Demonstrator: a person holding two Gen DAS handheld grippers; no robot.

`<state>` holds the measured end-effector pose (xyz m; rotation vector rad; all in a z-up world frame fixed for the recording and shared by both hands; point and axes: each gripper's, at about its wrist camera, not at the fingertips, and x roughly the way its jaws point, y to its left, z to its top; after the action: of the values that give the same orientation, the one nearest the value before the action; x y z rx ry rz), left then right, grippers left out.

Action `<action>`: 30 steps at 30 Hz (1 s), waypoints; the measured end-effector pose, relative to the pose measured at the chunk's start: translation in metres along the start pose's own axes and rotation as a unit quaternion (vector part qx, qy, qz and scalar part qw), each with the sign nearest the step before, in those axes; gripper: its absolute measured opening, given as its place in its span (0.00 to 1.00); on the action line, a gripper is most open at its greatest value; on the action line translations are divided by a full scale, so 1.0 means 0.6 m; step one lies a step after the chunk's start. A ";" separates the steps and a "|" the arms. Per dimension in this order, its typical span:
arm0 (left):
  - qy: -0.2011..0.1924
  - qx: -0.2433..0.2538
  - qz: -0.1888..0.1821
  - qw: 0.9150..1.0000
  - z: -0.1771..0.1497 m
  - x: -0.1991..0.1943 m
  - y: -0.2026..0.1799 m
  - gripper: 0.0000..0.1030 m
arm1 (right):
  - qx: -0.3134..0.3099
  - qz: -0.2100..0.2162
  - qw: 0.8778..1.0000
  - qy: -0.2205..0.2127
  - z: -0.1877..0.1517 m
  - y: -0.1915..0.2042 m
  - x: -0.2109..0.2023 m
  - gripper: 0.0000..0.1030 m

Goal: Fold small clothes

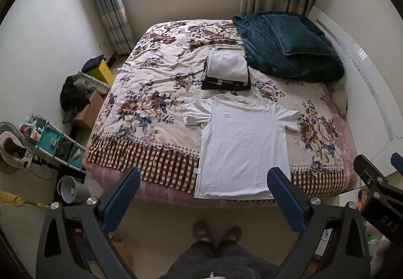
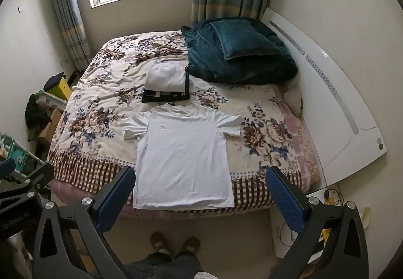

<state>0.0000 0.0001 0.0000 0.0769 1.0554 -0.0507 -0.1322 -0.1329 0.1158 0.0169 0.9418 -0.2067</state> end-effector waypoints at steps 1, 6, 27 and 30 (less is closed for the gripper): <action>-0.002 0.000 0.000 1.000 0.000 0.000 0.000 1.00 | -0.005 -0.003 1.000 0.000 -0.001 0.001 0.001 1.00; -0.002 0.001 -0.003 1.000 0.000 -0.001 0.000 1.00 | -0.002 -0.004 1.000 -0.001 -0.007 0.000 0.003 1.00; -0.012 0.001 -0.002 1.000 0.028 -0.019 -0.001 1.00 | -0.001 0.003 1.000 -0.006 -0.020 0.003 0.000 1.00; -0.013 0.001 -0.002 1.000 0.035 -0.019 -0.001 1.00 | -0.001 0.003 1.000 -0.007 -0.021 0.003 0.000 1.00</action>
<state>0.0122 -0.0025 0.0202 0.0769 1.0289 -0.0560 -0.1423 -0.1301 0.1083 0.0175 0.9286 -0.2004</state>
